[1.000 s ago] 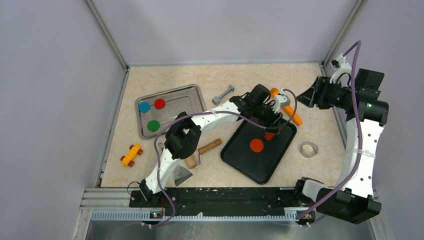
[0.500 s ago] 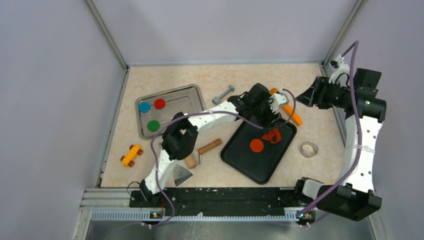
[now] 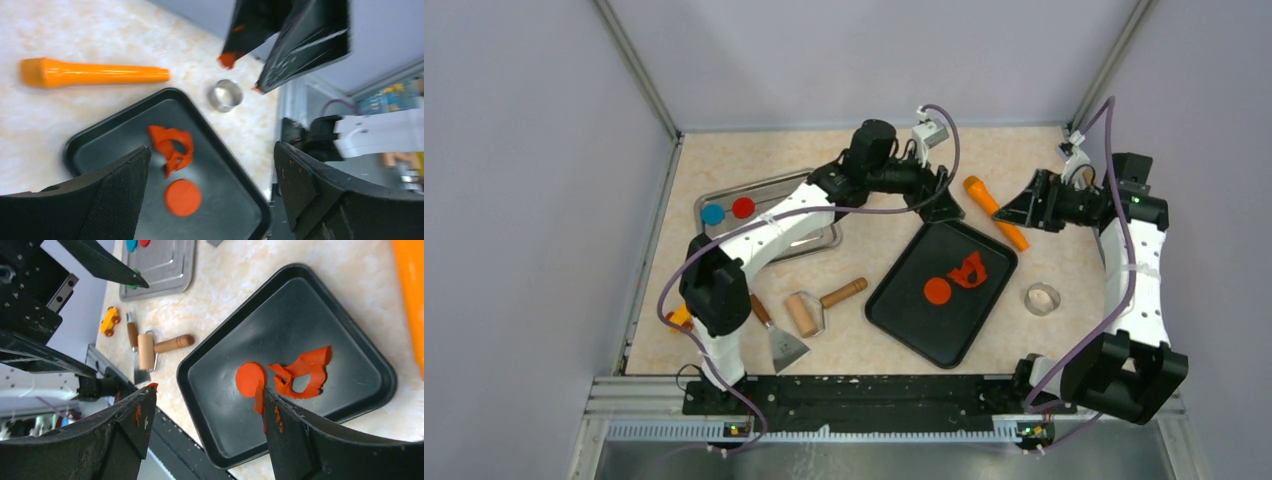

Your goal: Roll out the dumpling wrappers from the dough

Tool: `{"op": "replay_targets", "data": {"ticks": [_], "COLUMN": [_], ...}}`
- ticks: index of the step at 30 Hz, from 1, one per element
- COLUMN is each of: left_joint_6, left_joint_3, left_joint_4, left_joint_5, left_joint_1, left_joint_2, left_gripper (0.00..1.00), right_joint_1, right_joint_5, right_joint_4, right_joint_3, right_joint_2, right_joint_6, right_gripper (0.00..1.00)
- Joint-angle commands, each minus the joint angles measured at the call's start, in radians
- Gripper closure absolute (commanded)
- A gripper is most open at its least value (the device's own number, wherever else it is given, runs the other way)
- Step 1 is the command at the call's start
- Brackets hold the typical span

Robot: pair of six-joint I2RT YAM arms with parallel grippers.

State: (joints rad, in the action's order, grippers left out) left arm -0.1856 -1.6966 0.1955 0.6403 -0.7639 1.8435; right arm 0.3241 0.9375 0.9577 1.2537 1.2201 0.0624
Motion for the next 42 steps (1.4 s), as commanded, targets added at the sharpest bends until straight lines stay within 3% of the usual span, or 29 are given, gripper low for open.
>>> {"op": "replay_targets", "data": {"ticks": [1, 7, 13, 21, 29, 42], "left_joint_6": [-0.278, -0.498, -0.574, -0.629, -0.632, -0.659], "left_joint_3": [-0.034, -0.022, -0.04, -0.106, -0.169, -0.219], "left_joint_4": [-0.143, -0.379, -0.501, -0.543, -0.51, -0.507], "left_joint_5": [0.203, 0.341, 0.398, 0.379, 0.246, 0.194], "left_joint_1": [0.013, 0.018, 0.002, -0.028, -0.054, -0.08], "left_joint_2": [0.091, 0.224, 0.322, 0.408, 0.483, 0.56], "left_gripper": [0.06, 0.08, 0.08, 0.08, 0.1, 0.14], "right_joint_1": [0.009, -0.019, -0.056, -0.119, -0.138, -0.14], "right_joint_5": [0.161, 0.132, 0.057, -0.015, -0.016, -0.009], "right_joint_4": [0.015, 0.212, 0.245, 0.178, 0.158, 0.171], "right_joint_3": [-0.011, 0.005, -0.033, -0.05, -0.038, -0.062], "right_joint_2": [0.024, 0.084, 0.1, 0.111, 0.146, 0.135], "right_joint_6": [0.095, 0.344, 0.405, 0.372, 0.355, 0.348], "right_gripper": [0.22, 0.19, 0.16, 0.15, 0.14, 0.15]}}
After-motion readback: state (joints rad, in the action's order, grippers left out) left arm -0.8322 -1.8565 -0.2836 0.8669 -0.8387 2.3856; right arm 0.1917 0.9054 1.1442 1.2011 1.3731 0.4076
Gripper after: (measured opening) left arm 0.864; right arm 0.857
